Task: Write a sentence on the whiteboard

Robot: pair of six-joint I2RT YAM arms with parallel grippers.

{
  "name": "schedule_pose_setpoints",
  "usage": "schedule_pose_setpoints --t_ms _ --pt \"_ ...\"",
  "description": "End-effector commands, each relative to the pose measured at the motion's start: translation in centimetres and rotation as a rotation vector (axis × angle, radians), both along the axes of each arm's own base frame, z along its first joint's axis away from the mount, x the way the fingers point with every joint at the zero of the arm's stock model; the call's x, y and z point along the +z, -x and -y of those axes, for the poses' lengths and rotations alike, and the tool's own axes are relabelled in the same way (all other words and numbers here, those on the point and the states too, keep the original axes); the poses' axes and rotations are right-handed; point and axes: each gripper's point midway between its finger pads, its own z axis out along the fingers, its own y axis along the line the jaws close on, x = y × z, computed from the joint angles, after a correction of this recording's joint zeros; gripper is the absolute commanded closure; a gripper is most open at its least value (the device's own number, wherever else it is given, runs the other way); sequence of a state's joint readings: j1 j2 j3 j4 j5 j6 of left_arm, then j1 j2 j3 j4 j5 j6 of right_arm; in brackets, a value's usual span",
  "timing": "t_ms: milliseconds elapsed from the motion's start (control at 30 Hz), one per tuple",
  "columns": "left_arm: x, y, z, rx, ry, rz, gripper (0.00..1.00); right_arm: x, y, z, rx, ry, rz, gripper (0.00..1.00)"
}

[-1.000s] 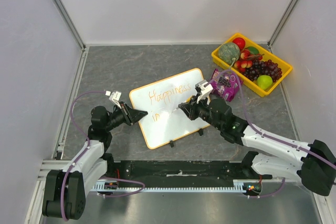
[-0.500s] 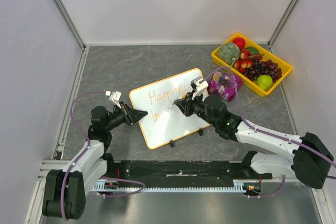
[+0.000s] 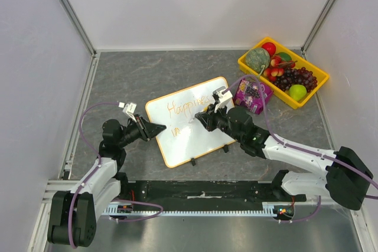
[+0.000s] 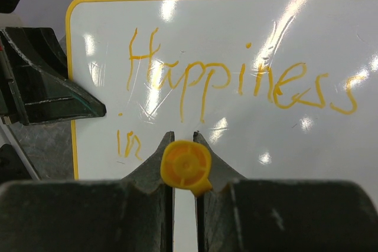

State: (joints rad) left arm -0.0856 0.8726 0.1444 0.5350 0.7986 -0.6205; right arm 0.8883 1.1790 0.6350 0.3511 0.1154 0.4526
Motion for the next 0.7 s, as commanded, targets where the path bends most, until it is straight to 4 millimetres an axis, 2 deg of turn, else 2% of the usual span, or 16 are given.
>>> schedule_pose_setpoints --t_ms 0,267,667 --pt "-0.2 -0.1 0.0 -0.02 -0.045 0.061 0.98 1.1 -0.6 -0.8 -0.005 -0.024 0.03 1.0" --pt "-0.2 -0.2 0.0 -0.018 -0.046 0.061 0.98 0.5 -0.1 -1.4 0.033 -0.017 0.012 1.0" --pt "-0.2 -0.2 0.0 -0.017 -0.047 0.062 0.98 -1.6 0.6 0.2 0.018 0.054 -0.012 1.0"
